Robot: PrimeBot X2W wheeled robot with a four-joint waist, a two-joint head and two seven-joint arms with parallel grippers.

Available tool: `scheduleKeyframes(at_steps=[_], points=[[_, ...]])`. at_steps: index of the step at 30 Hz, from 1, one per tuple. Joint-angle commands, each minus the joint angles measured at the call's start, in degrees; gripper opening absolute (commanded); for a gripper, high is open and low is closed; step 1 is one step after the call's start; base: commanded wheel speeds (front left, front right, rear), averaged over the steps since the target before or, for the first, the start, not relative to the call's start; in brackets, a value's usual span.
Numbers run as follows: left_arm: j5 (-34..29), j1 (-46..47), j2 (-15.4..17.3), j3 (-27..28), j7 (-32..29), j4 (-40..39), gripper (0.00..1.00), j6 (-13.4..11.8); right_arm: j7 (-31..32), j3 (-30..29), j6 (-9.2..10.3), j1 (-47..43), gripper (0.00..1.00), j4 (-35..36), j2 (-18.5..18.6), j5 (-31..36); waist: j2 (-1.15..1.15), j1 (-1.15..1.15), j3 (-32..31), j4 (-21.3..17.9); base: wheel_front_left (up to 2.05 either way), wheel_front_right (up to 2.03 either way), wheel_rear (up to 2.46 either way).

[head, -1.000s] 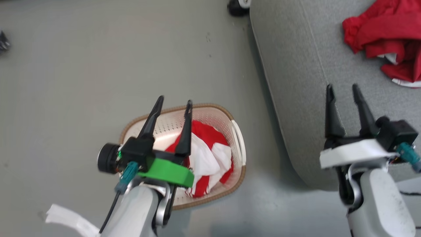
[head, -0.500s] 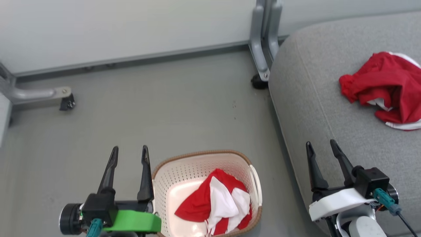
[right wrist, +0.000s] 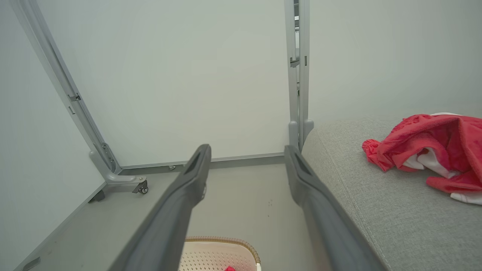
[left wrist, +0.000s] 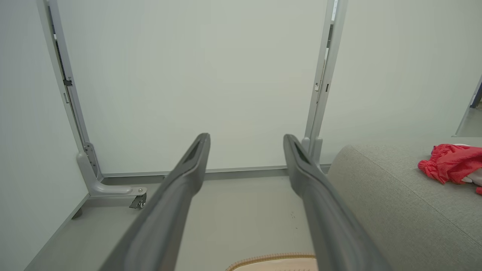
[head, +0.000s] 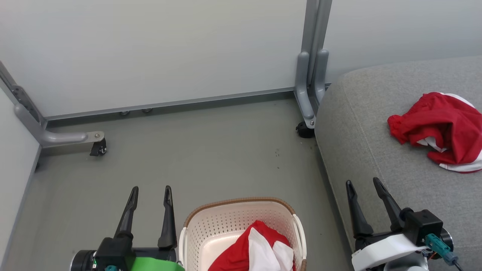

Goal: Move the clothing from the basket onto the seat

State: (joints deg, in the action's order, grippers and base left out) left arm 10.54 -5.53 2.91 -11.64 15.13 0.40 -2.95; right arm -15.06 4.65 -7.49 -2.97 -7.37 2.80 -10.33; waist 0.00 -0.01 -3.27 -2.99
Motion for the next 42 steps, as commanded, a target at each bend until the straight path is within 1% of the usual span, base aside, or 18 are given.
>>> scheduleKeyframes(at_steps=[1,15,33,37,42], points=[[-0.30,-0.94,0.03,-0.23,0.03,0.30,1.00,0.19,-0.17,0.09,0.00,-0.52,1.00,0.18,0.20,0.10,0.00,0.01,-0.45,0.04,0.00,0.00,0.00],[-1.79,-0.89,0.03,0.44,0.03,1.14,1.00,1.35,-0.17,-0.28,0.00,-0.50,1.00,0.52,0.19,-0.12,0.00,0.01,-0.91,0.73,0.00,0.00,0.00],[-2.21,0.31,0.02,0.57,0.03,2.39,1.00,1.57,-0.17,0.23,0.00,0.51,1.00,0.65,0.19,-0.41,0.00,0.01,-0.50,0.85,0.00,0.00,0.00],[-1.82,0.81,0.02,-0.14,0.03,2.61,1.00,1.92,-0.18,-0.23,0.00,0.10,1.00,0.58,0.20,-0.19,0.00,0.01,0.04,0.89,0.00,0.00,0.00],[-2.68,2.38,0.03,-1.37,0.03,3.18,1.00,2.61,-0.17,-1.71,0.00,0.33,1.00,0.89,0.20,0.20,0.00,0.01,2.35,0.99,0.00,0.00,0.00]])
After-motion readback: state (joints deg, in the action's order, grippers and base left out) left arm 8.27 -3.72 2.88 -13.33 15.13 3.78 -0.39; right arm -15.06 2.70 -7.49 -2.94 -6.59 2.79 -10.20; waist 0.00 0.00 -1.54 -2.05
